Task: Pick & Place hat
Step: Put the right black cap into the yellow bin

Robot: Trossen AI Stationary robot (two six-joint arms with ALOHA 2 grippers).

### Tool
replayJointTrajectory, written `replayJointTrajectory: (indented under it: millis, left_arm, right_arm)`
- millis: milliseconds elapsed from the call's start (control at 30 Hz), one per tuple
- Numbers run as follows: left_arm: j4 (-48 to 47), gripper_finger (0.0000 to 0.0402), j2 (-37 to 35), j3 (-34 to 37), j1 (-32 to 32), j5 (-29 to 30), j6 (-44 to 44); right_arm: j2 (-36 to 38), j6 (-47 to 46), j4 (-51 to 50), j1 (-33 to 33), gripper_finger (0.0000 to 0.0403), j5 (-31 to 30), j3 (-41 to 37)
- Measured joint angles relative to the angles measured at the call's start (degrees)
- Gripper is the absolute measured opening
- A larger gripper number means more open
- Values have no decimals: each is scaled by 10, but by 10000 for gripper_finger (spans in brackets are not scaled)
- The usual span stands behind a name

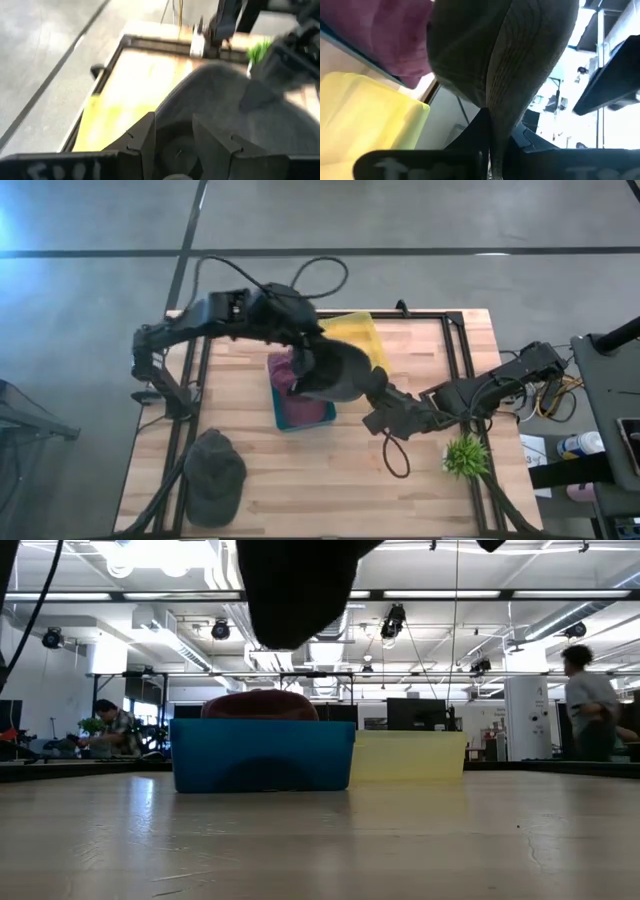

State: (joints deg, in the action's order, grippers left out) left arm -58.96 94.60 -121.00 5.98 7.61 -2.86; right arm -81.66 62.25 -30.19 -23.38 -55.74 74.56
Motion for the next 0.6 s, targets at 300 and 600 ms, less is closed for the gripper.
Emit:
replayJointTrajectory:
  millis: [300, 600]
  left_arm:
    - [-138, 126, -13, -60, 1, 39, -3]
    - [-261, 126, -58, 31, 28, 194, -56]
  right_arm:
    - [2, -8, 4, 5, 13, -11, 1]
    - [21, -8, 5, 0, 13, -60, 1]
